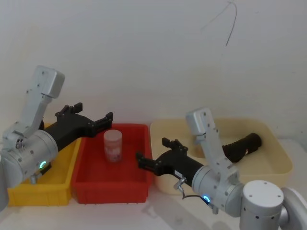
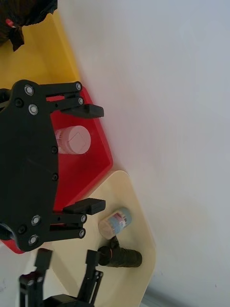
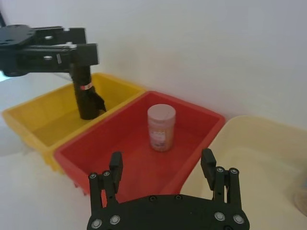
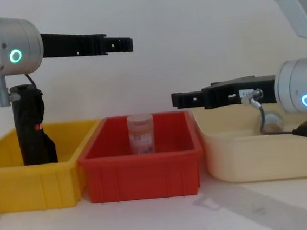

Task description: Pick up the garbage bag with the one hand and transfer it to the other hand.

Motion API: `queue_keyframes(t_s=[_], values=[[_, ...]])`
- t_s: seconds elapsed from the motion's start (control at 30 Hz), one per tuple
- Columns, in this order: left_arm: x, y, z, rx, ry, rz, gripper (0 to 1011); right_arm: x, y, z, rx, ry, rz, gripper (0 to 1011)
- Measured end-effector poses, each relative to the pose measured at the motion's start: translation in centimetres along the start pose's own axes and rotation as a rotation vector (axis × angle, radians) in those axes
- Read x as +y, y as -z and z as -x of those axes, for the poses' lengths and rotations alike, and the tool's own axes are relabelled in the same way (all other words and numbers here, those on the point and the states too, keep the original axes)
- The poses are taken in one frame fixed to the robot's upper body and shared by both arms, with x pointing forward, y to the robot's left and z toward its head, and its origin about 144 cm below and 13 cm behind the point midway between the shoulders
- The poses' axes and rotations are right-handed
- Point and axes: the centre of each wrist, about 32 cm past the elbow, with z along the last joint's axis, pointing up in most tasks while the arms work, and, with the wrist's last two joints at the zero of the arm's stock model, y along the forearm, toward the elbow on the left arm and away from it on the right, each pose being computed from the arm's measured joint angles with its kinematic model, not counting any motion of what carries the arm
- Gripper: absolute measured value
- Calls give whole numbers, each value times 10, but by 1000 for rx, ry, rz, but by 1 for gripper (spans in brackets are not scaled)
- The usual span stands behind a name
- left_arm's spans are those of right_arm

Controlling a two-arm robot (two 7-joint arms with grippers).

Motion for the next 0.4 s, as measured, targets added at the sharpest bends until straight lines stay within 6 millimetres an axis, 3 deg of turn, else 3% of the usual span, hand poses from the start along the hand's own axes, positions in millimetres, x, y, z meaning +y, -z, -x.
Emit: queue_keyframes(t_s=[0.4], values=[[0, 0, 0, 0, 0, 0, 1001, -1, 3, 9, -12, -35, 4, 1000]])
